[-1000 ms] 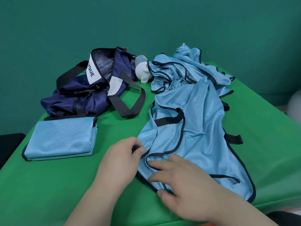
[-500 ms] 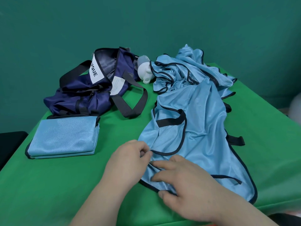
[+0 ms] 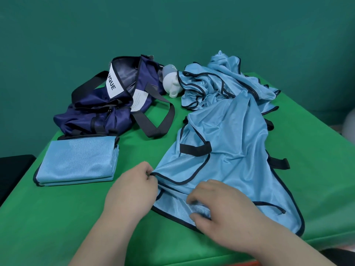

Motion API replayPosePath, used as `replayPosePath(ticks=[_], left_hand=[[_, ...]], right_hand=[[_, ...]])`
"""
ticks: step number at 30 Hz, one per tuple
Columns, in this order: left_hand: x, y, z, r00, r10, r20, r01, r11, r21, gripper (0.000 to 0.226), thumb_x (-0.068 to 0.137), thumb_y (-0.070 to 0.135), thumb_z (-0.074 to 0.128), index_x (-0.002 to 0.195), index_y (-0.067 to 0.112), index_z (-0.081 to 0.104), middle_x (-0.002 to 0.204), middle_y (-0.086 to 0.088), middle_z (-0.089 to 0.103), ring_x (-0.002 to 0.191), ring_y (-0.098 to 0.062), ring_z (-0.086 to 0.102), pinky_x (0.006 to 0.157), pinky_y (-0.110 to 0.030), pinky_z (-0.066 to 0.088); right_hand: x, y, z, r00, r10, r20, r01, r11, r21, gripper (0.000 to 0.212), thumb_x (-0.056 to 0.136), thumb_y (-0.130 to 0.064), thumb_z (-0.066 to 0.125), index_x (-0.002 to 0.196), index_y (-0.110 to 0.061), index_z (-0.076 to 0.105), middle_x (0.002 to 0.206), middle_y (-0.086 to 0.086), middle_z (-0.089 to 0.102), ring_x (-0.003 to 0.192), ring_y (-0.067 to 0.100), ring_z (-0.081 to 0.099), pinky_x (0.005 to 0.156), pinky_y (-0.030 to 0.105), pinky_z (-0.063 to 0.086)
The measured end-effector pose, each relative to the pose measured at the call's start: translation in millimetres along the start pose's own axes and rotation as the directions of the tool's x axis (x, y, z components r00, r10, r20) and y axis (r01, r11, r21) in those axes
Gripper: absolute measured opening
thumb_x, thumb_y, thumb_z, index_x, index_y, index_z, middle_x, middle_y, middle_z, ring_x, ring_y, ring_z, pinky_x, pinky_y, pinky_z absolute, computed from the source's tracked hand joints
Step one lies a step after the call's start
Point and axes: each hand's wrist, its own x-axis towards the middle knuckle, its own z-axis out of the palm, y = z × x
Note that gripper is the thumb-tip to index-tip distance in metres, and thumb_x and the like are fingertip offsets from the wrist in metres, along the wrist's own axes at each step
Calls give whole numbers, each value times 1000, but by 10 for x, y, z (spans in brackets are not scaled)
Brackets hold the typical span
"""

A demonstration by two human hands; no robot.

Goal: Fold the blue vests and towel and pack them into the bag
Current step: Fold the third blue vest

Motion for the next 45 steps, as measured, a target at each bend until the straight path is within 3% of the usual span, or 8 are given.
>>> replayPosePath(ticks=[6,14,18,24,30,36,41,45], left_hand=[[6,-72,-77,998,35,57,-39,996,77,12,90,27,46,80,29,53,71,6,62,70,-16,59,59,-31,45],[-40,-62,-162,993,35,110,-45,995,89,23,85,35,49,76,15,57,57,0,54,53,-17,46,52,-29,38],[-23,-110,-172,975,117,190,-135,987,87,19,88,39,53,81,26,64,77,4,62,71,-10,60,69,-34,53],[-13,-194,-200,943,196,269,-235,964,122,18,79,42,73,91,38,59,93,15,54,85,0,54,79,-26,49],[23,-208,-201,975,146,170,-171,975,141,10,88,35,66,78,32,64,77,13,63,72,-2,57,67,-29,50],[14,-107,-238,989,37,-145,-63,982,-179,13,94,32,60,81,31,59,73,13,62,65,-3,56,57,-26,40],[-96,31,-154,947,314,-65,-321,933,-161,7,92,35,64,87,32,61,84,20,61,74,8,51,63,-18,37],[-53,-20,-31,895,442,59,-440,897,-44,13,85,40,72,91,32,64,90,20,59,93,-1,51,87,-30,45]], right_hand=[[-11,-22,1,998,32,-54,-30,999,23,28,95,-44,44,123,-42,46,93,-20,56,96,3,49,80,25,46],[-17,50,-78,999,41,-10,-41,999,-31,17,74,-33,45,84,-33,58,63,-19,45,78,1,45,64,28,47],[-24,34,-98,997,23,70,-21,999,-41,18,72,-34,42,83,-32,56,64,-18,43,76,0,42,66,26,44],[-10,0,-40,998,33,46,-30,997,-72,38,81,-59,35,94,-32,59,75,-13,53,82,5,47,74,27,46],[5,-26,11,999,47,15,-46,997,-67,38,86,-60,37,97,-34,63,71,-14,48,77,4,46,73,25,43],[0,-22,41,998,57,-18,-58,997,-53,38,87,-57,36,95,-34,65,72,-15,48,76,4,47,71,24,42],[18,-17,63,998,49,-35,-50,998,-46,38,87,-57,37,96,-34,65,69,-18,40,75,4,44,69,23,38],[17,-11,69,998,50,-43,-52,998,-34,38,86,-58,37,97,-35,65,68,-17,39,74,3,43,69,23,37]])
